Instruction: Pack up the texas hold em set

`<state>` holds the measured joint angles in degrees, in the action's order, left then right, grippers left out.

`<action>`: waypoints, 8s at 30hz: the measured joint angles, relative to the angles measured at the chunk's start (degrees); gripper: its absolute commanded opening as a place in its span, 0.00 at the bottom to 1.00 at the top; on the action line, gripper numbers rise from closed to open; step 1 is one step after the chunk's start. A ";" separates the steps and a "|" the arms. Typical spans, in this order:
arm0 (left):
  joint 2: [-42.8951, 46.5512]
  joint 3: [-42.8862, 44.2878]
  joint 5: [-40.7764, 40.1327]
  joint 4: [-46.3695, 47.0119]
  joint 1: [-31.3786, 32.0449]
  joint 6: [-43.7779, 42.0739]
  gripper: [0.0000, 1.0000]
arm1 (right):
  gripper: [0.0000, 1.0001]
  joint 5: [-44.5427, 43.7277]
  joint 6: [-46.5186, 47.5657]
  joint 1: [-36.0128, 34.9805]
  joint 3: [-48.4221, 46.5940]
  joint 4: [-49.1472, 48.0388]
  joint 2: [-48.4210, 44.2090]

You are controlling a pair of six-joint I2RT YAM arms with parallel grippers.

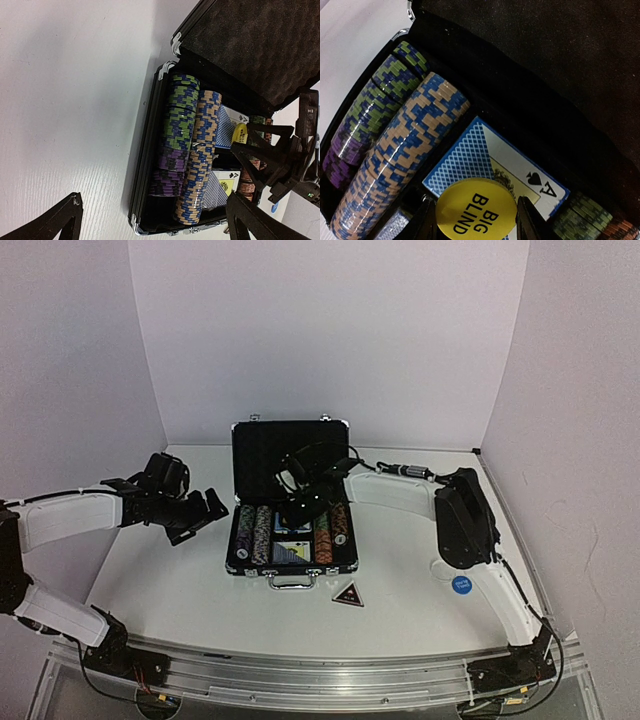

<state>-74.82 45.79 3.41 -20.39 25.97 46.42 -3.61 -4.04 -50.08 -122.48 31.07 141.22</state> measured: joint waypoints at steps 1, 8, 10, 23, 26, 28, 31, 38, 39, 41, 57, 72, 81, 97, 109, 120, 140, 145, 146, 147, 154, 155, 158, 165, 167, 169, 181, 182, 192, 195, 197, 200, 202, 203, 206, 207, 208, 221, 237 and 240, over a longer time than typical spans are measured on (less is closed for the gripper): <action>0.02 -0.13 0.08 0.06 -0.07 -0.05 1.00 | 0.42 -0.03 0.04 0.02 -1.04 -0.11 1.03; 0.33 -0.40 0.95 0.07 -0.32 -0.39 1.00 | 0.42 0.07 0.19 0.04 -6.62 -0.24 5.47; 0.44 -0.58 1.00 -0.08 -0.32 -0.54 1.00 | 0.42 0.22 0.19 0.04 -7.97 -0.40 6.50; 0.75 -0.62 1.03 -0.22 -0.59 -1.51 1.00 | 0.55 -0.90 0.92 0.06 -13.27 -1.15 10.37; 0.87 -0.63 1.05 -0.39 -0.59 -1.51 1.00 | 0.61 -1.10 0.86 0.07 -13.28 -0.93 10.39; 0.93 -0.63 1.10 -0.50 -0.59 -1.51 1.00 | 0.64 -1.10 0.83 0.14 -13.28 -0.60 10.39; 0.93 -0.63 1.46 -0.56 -0.59 -1.55 1.00 | 0.67 -1.19 0.80 0.15 -13.28 -0.10 10.36; 0.93 -0.63 2.99 -0.49 -0.59 -1.68 1.00 | 0.76 -1.18 0.69 0.15 -13.28 1.07 9.86; 0.93 -0.63 3.06 -0.48 -0.59 -1.69 1.00 | 0.77 -1.18 0.65 0.15 -13.27 1.32 9.76; 0.93 -0.63 3.09 -0.47 -0.59 -1.71 1.00 | 0.80 -1.12 0.56 0.12 -12.91 1.58 9.35; 1.14 0.07 3.14 0.08 -0.59 -1.89 1.00 | 0.98 -4.48 -6.81 -0.07 25.03 -1.65 -28.86; -2.36 3.73 4.67 3.41 -0.59 -3.02 1.00 | 0.94 -8.00 -25.71 17.84 67.21 14.08 -64.95; -6.88 4.08 6.28 5.01 -0.59 -3.04 1.00 | 0.88 -7.17 -27.56 23.38 75.30 17.38 -61.99; -7.46 4.12 7.15 5.69 -0.59 -3.06 1.00 | 0.77 -0.39 -25.09 29.56 81.03 9.58 -55.08; -6.83 4.12 7.14 5.69 -0.59 -3.08 1.00 | 0.75 -4.28 -27.99 29.57 79.53 7.98 -53.56; -6.83 4.12 7.35 5.67 -0.59 -3.21 1.00 | 0.64 -4.75 -28.66 29.57 78.24 5.02 -51.90; -6.83 4.12 8.49 5.67 -0.59 -3.52 1.00 | 0.47 -5.10 -29.32 29.59 79.12 4.57 -52.85; -6.82 4.12 8.47 5.67 -0.59 -3.52 1.00 | 0.45 -5.04 -29.29 29.59 79.62 6.42 -54.40; -6.80 4.12 8.47 5.67 -0.59 -3.52 1.00 | 0.45 -4.91 -29.27 29.59 79.63 7.02 -55.02; -6.78 4.12 8.47 5.67 -0.59 -3.52 1.00 | 0.44 -4.74 -29.26 29.59 79.63 7.58 -55.71; -5.77 4.12 8.45 5.67 -0.59 -3.50 1.00 | 0.44 -2.34 -29.19 28.86 76.89 11.33 -60.88; -5.59 4.12 8.45 5.67 -0.59 -3.50 1.00 | 0.44 -2.04 -29.19 28.25 75.86 11.71 -61.14; -5.08 4.10 8.41 5.67 -0.59 -3.50 1.00 | 0.44 -1.60 -28.81 24.71 71.25 12.76 -60.86; -3.66 3.78 8.37 5.72 -0.59 -3.50 1.00 | 0.42 -1.52 -24.02 12.71 49.24 13.53 -47.26; -2.84 3.25 8.22 5.73 -0.59 -3.50 1.00 | 0.42 -1.09 -21.85 10.41 41.78 12.64 -40.76; -2.20 2.85 8.05 5.62 -0.59 -3.50 1.00 | 0.42 -0.34 -19.84 8.55 34.73 12.16 -34.46; 4.67 0.49 5.78 2.63 -0.59 -3.46 1.00 | 0.41 5.74 -8.82 3.52 4.12 12.40 -8.22; 5.03 0.47 5.55 2.41 -0.59 -3.47 1.00 | 0.41 5.94 -8.11 3.40 2.28 12.35 -6.78; 6.07 0.21 4.69 0.87 -0.59 -3.54 1.00 | 0.42 5.53 -2.83 3.05 -5.46 12.52 1.32; 6.07 -0.12 4.47 0.83 -0.59 -3.56 1.00 | 0.42 5.22 -1.55 3.05 -6.35 12.44 2.49; 6.07 -0.29 4.43 0.80 -0.59 -3.56 1.00 | 0.43 5.09 -0.88 3.03 -7.27 12.50 3.15; 6.07 -0.30 4.43 0.80 -0.59 -3.68 1.00 | 0.45 4.37 0.02 3.05 -8.26 12.49 3.70; 6.07 -0.30 4.43 0.82 -0.59 -4.02 1.00 | 0.46 3.69 0.53 3.04 -9.10 12.33 4.33; 6.07 -0.30 4.43 0.82 -0.59 -4.15 1.00 | 0.47 3.44 0.78 3.03 -9.54 12.33 4.64; 6.07 -0.30 4.41 0.82 -0.59 -4.42 1.00 | 0.50 2.57 1.25 3.01 -10.55 12.26 5.37; 6.07 -0.30 4.42 0.82 -0.59 -4.45 1.00 | 0.50 2.19 1.30 3.01 -10.82 12.25 5.55; 6.07 -0.31 4.43 0.82 -0.59 -4.46 1.00 | 0.51 1.80 1.34 3.01 -10.98 12.10 5.75; 6.07 -0.30 4.45 0.80 -0.59 -4.55 1.00 | 0.68 -1.26 1.97 2.73 -12.52 11.00 7.00; 6.07 -0.30 5.66 0.92 -0.59 -4.51 1.00 | 0.96 1.65 0.16 2.79 -2.21 10.95 -4.25; 6.17 -0.32 5.87 0.96 -0.59 -4.50 1.00 | 0.96 2.22 -1.33 2.76 4.73 10.05 -12.90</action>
<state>-68.65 45.47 9.28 -19.43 25.39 41.91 -1.38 -5.37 -47.32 -117.76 41.12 128.32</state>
